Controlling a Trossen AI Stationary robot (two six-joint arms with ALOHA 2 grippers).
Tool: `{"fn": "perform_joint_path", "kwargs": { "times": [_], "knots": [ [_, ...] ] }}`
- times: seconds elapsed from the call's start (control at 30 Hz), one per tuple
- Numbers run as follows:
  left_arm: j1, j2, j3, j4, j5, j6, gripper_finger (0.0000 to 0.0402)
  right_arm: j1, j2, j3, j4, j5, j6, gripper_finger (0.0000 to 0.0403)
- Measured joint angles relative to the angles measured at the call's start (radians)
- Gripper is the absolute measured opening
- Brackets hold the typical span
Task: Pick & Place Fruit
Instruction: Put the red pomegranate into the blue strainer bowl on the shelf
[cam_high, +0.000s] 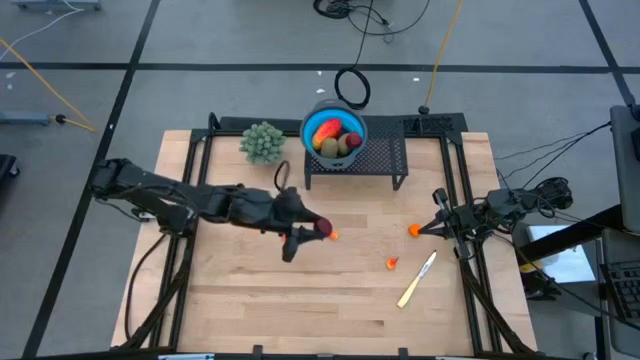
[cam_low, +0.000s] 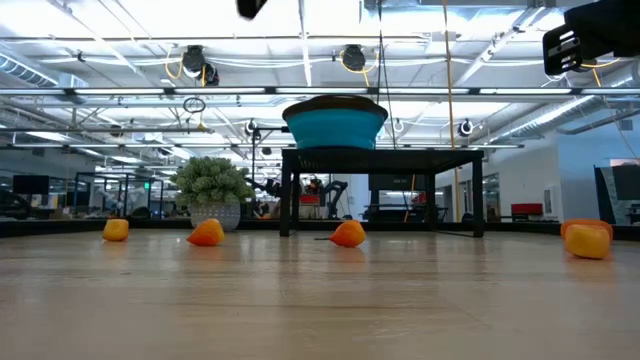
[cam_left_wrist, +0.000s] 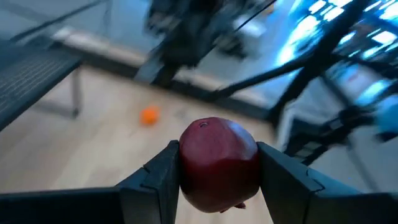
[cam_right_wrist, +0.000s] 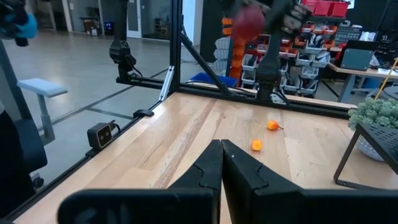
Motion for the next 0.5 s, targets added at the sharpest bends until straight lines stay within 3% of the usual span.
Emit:
{"fn": "perform_joint_path", "kwargs": {
  "times": [0.5],
  "knots": [
    [-0.105,0.000,0.000,0.576,0.146,0.261,0.0177,0.000,0.000,0.000,0.000,0.000,0.000,0.0000]
  ]
}}
